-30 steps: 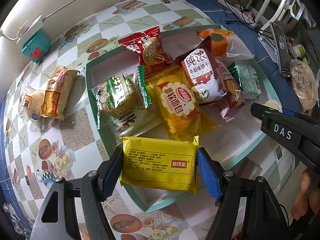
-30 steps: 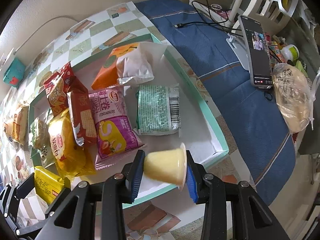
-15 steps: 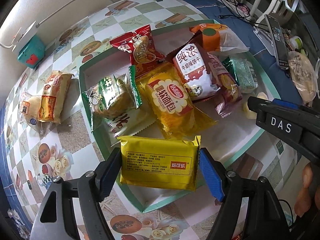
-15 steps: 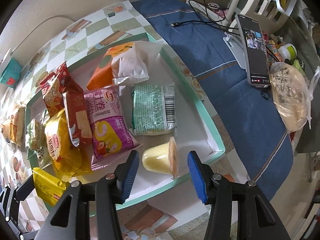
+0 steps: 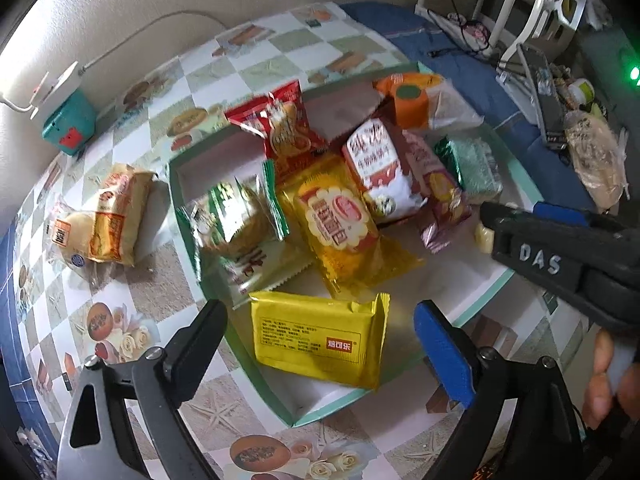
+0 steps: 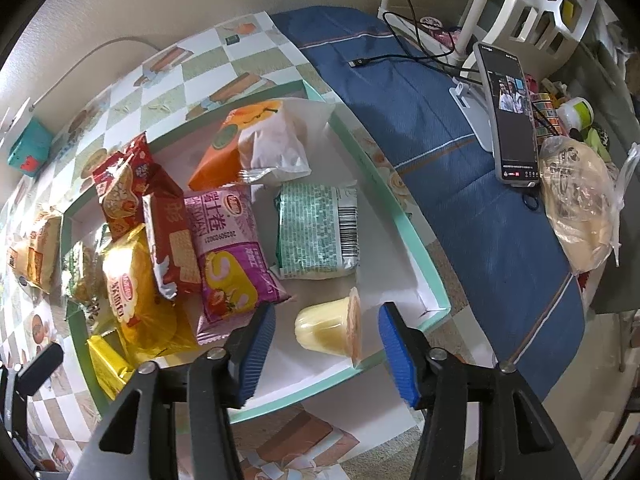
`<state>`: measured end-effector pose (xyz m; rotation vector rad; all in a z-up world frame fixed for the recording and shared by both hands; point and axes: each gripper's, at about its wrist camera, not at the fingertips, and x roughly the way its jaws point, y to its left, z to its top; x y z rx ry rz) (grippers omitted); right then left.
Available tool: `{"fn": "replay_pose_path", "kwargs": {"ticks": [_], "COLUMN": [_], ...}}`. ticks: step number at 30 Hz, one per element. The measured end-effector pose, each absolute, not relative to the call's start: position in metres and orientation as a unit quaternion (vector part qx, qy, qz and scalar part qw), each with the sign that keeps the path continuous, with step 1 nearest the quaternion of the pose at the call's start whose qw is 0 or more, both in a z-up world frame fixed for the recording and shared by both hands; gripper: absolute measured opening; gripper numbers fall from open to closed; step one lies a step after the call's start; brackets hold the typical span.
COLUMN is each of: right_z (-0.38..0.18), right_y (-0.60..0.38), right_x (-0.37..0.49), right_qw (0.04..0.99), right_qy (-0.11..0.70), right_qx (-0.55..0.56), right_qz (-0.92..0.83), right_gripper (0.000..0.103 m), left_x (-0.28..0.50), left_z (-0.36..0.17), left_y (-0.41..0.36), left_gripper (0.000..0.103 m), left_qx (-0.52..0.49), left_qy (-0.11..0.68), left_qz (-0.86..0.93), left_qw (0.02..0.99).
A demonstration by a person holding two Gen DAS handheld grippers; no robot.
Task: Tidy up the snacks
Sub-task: 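Move both open tools back toward the bun packet and cream bread bag, then grasp the round bun packet with the left tool while the right tool grasps the cream bread bag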
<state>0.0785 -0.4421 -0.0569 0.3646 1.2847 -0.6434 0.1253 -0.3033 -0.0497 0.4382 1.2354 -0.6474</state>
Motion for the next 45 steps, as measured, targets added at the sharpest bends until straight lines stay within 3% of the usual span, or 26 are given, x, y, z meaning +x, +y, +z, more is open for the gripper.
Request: {"fn": "replay_pose_path", "kwargs": {"ticks": [2, 5, 8, 9, 17, 23, 28, 32, 34, 35, 39, 42, 43, 45], "right_z": [-0.052, -0.045, -0.039, -0.037, 0.005, -0.009, -0.059, -0.085, -0.091, -0.095, -0.111, -0.12, -0.119, -0.119], "right_y": [-0.44, -0.437, -0.434, -0.434, -0.393, -0.314, -0.274, -0.259, -0.254, -0.253, -0.253, -0.251, -0.25, -0.25], "right_x": [0.078, 0.08, 0.083, 0.085, 0.14, 0.228, 0.282, 0.301, 0.308, 0.312, 0.322, 0.324, 0.323, 0.321], "right_qw": [0.744, 0.755, 0.768, 0.773, 0.834, 0.84, 0.799, 0.79, 0.79, 0.789, 0.778, 0.775, 0.779, 0.778], "right_qy": [0.579, 0.567, 0.553, 0.546, 0.483, 0.501, 0.556, 0.572, 0.575, 0.577, 0.592, 0.594, 0.592, 0.592], "right_qx": [0.168, 0.166, 0.165, 0.168, 0.178, 0.191, 0.227, 0.218, 0.212, 0.209, 0.205, 0.209, 0.202, 0.207], "right_qz": [-0.289, -0.284, -0.278, -0.277, -0.2, -0.082, -0.029, -0.03, -0.03, -0.032, -0.046, -0.044, -0.042, -0.039], "right_gripper": [0.064, 0.078, 0.093, 0.103, 0.103, 0.103, 0.092, 0.089, 0.089, 0.089, 0.086, 0.075, 0.059, 0.056], "left_x": [0.128, 0.136, 0.148, 0.154, 0.264, 0.332, 0.354, 0.365, 0.369, 0.369, 0.367, 0.362, 0.36, 0.356], "left_z": [-0.043, -0.037, -0.028, -0.025, -0.011, -0.055, -0.089, -0.11, -0.114, -0.116, -0.117, -0.115, -0.114, -0.114], "left_y": [-0.299, -0.288, -0.266, -0.256, -0.111, -0.074, -0.086, -0.092, -0.094, -0.095, -0.092, -0.085, -0.082, -0.075], "left_gripper": [0.095, 0.095, 0.095, 0.095, 0.095, 0.095, 0.095, 0.093, 0.082, 0.067, 0.063, 0.06, 0.059, 0.058], "left_qx": [0.193, 0.178, 0.156, 0.144, -0.012, -0.12, -0.151, -0.172, -0.173, -0.167, -0.175, -0.17, -0.172, -0.177], "left_qy": [0.56, 0.559, 0.555, 0.553, 0.545, 0.605, 0.635, 0.649, 0.646, 0.648, 0.642, 0.632, 0.631, 0.63], "left_qz": [-0.296, -0.292, -0.298, -0.295, -0.102, -0.058, -0.081, -0.083, -0.083, -0.078, -0.077, -0.074, -0.072, -0.068], "left_qw": [0.749, 0.755, 0.76, 0.766, 0.832, 0.785, 0.753, 0.737, 0.739, 0.739, 0.743, 0.752, 0.753, 0.753]}}
